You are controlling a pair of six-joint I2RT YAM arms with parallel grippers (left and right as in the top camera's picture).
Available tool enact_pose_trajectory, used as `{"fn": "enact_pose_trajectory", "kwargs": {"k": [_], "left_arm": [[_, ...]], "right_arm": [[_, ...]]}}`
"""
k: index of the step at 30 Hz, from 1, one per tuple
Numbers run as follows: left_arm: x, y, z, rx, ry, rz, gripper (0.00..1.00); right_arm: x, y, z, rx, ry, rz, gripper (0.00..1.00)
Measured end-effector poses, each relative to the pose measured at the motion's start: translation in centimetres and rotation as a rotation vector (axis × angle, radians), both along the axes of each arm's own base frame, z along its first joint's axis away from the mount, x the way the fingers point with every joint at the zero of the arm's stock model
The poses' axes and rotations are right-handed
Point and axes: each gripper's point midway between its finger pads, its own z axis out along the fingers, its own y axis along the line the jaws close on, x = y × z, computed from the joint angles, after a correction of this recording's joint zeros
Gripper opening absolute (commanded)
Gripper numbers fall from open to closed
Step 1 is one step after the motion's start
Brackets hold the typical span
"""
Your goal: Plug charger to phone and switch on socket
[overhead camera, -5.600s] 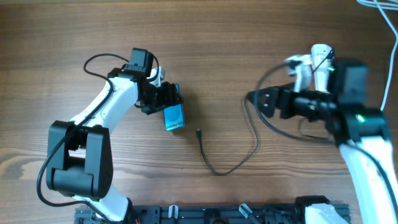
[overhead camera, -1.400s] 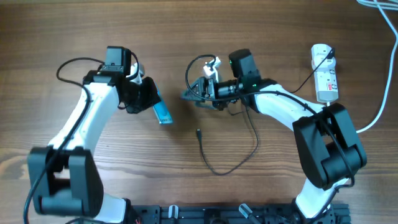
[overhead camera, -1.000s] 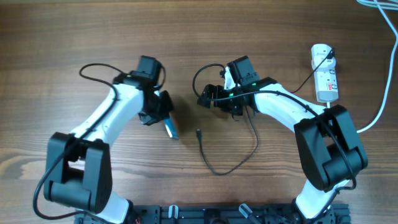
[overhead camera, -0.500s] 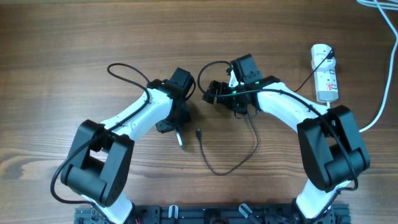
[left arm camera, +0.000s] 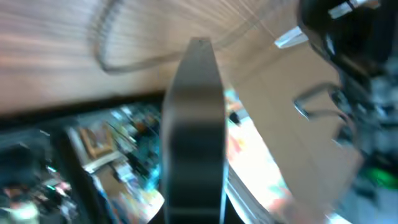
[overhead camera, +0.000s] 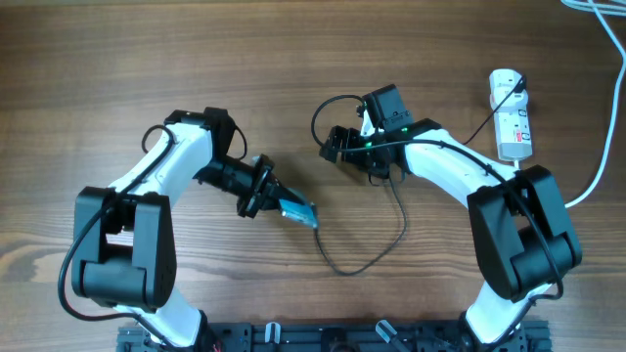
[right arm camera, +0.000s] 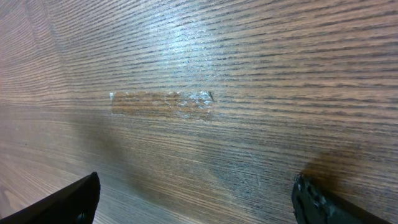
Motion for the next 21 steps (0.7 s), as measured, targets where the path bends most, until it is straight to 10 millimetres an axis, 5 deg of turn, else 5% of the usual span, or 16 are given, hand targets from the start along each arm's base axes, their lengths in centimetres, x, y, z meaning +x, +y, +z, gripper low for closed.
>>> {"fn": "enact_pose_trajectory", "kwargs": {"k": [6,10,21], "left_arm": [[-0.2,-1.1,3.1,-0.145,0.112,0.068,0.04],[-2.3,-0.9,5.2,-0.13,0.357,0.105,0.04],[-2.0,-1.4,7.0,-0.237,0.321,0.127,0.04]], "right_arm": [[0.0,0.0,0.0,-0.001,-0.001,0.0,1.0],[0.0,0.0,0.0,-0.002,-0.002,-0.001,1.0],[0.1,-0.1,0.0,-0.005,-0.003,-0.002,1.0]]}}
